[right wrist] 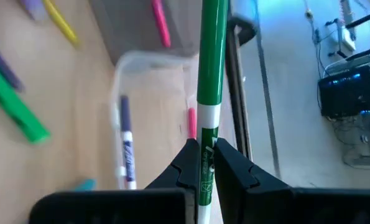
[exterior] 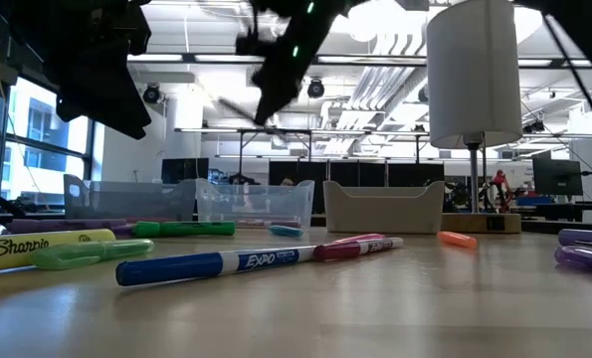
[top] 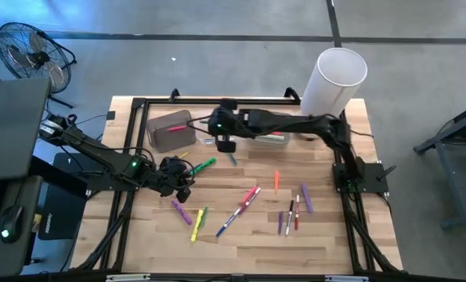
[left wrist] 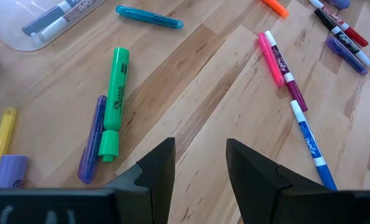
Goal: Pick & Place Markers
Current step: Put the green marker pen into the transparent bin, then put the violet highlighter pen into the gray bin
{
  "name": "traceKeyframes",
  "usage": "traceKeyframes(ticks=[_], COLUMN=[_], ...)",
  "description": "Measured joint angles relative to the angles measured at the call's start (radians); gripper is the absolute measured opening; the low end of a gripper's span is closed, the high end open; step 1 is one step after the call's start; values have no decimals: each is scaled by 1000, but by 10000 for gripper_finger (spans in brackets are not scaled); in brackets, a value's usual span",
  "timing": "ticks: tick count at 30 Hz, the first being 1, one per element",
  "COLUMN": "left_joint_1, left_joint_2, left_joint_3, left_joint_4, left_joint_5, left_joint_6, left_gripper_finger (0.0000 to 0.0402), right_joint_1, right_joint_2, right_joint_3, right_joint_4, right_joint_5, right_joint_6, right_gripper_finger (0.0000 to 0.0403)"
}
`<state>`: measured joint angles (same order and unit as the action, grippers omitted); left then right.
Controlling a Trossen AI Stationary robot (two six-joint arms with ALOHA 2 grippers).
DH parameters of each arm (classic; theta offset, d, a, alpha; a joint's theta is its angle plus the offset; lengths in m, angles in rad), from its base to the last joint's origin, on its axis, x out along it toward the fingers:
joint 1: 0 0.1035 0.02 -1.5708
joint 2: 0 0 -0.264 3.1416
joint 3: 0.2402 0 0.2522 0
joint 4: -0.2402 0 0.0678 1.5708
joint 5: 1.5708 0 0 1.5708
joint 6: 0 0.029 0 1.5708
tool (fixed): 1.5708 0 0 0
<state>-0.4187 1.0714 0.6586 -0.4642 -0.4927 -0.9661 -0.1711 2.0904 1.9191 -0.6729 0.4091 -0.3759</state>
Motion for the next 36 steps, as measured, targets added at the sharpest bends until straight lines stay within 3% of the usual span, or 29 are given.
traceKeyframes(ticks=[8, 23, 26, 32, 36], left_joint_1=[0, 0, 0, 0, 0], left_joint_2=[0, 0, 0, 0, 0], left_joint_3=[0, 0, 0, 0, 0], left_joint_4=[3, 7, 6, 7, 6], left_joint_5=[1, 4, 4, 3, 3], left_joint_6=[0, 0, 0, 0, 0], left_gripper_finger=[140, 140, 140, 140, 140], right_joint_1=[-66, -93, -92, -84, -27], right_joint_2=[115, 28, -26, -137, -244], right_joint_3=[15, 16, 16, 5, -123], right_joint_4=[-50, -112, -184, -427, -463], right_joint_5=[2, 4, -7, -205, -168], right_joint_6=[-10, 83, 176, 477, 607], right_gripper_finger=[45, 117, 114, 88, 76])
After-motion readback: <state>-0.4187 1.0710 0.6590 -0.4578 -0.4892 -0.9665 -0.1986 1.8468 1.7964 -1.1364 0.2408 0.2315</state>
